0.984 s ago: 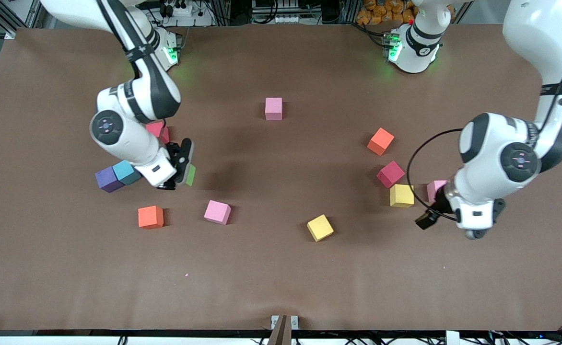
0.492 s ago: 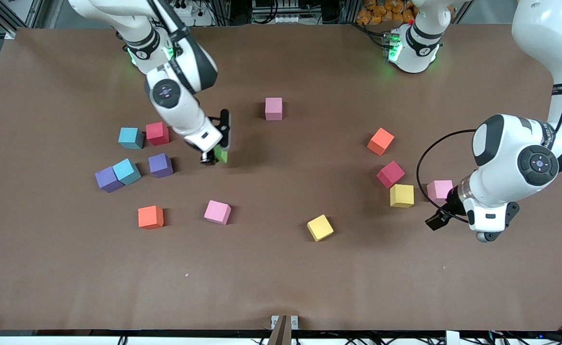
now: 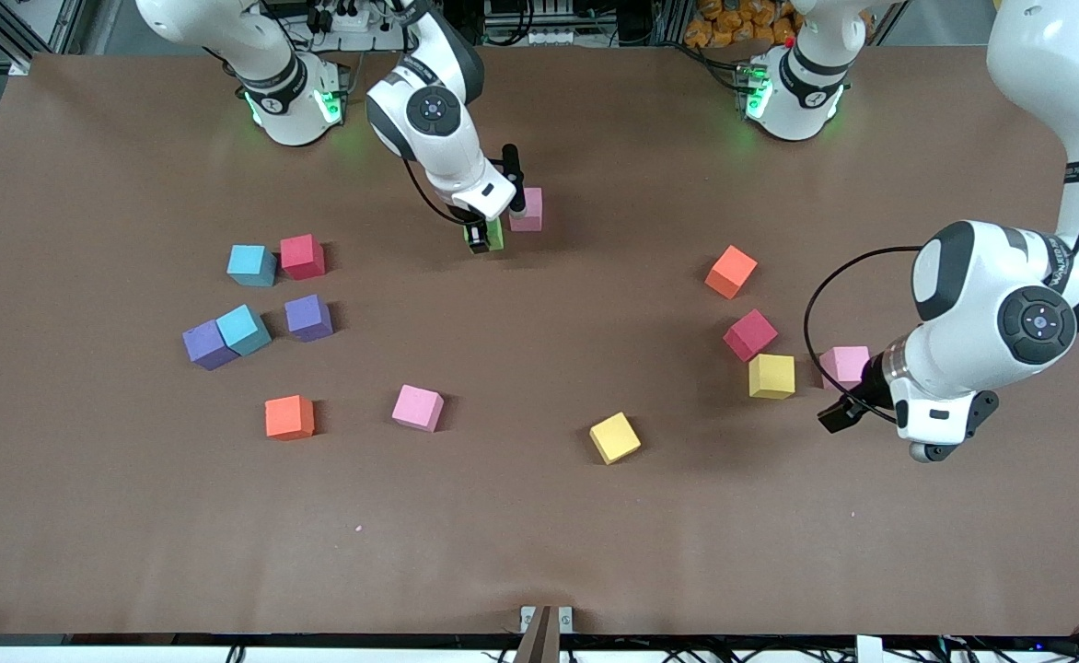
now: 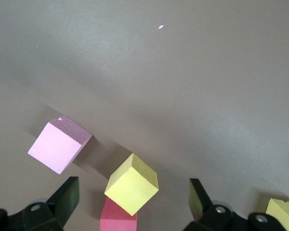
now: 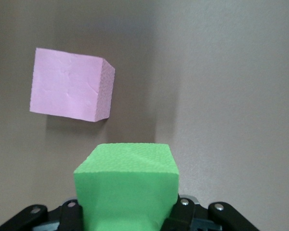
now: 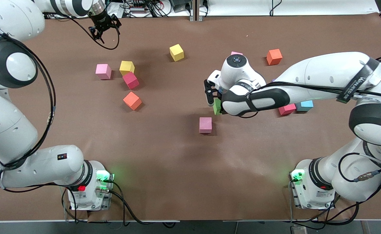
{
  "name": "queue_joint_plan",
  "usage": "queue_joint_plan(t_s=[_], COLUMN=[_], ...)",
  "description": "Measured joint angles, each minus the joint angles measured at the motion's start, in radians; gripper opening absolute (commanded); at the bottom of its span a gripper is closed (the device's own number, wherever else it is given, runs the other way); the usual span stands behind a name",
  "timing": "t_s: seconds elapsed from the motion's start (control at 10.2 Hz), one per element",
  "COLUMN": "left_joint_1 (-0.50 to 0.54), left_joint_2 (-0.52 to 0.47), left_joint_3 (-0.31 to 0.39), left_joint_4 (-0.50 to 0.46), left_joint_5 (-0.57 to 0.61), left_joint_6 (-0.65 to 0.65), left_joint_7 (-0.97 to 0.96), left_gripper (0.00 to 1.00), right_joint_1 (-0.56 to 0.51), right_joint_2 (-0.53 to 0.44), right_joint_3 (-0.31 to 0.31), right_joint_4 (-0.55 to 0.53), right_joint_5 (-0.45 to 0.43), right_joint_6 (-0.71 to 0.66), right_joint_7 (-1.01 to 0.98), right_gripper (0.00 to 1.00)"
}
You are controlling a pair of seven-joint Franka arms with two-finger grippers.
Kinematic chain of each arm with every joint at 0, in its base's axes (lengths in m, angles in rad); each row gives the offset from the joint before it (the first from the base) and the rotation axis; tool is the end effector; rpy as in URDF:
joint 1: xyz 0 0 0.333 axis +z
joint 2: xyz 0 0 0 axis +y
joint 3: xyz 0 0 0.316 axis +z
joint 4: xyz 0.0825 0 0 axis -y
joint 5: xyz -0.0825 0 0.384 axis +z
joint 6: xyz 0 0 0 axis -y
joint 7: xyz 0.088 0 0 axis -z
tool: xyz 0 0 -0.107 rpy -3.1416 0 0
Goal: Form number 2 with 11 blocks
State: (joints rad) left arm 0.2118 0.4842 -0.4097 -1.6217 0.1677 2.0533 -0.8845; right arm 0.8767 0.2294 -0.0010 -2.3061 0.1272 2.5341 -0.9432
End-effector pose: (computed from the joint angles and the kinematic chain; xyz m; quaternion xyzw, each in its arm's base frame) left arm 0.6686 -0.0902 0.3598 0.9476 0.3187 -0.0141 0.0141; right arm 0.3383 0.4035 0.2462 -0.6541 -0.7555 -0.0005 0.0361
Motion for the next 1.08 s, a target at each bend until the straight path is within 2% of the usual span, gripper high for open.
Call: queue_joint_plan(t_s=[0.39, 0.79, 1.08], left_joint_1=[-0.019, -0.032, -0.035], left_joint_2=[0.001, 0.011, 0.059], left_joint_3=[-0.01, -0.012, -0.012], left_joint_4=[0.0, 0.0, -0.004], left_joint_5=[0.0, 0.0, 0.0], left_joint_6=[-0.009, -0.011, -0.015], left_joint_7=[0.001, 0.015, 0.168], left_gripper=[1.0, 1.0, 1.0], right_joint_1=[0.0, 0.047, 0.057], right_joint_2=[0.024, 0.039, 0.045], right_joint_3=[-0.006, 0.002, 0.003], right_joint_4=[-0.023, -0.039, -0.053], right_joint_5=[-0.001, -0.001, -0.001], right_joint_6=[0.0, 0.01, 0.044], right_joint_7=[0.011, 0.054, 0.075], right_gripper=[0.28, 0.28, 0.29])
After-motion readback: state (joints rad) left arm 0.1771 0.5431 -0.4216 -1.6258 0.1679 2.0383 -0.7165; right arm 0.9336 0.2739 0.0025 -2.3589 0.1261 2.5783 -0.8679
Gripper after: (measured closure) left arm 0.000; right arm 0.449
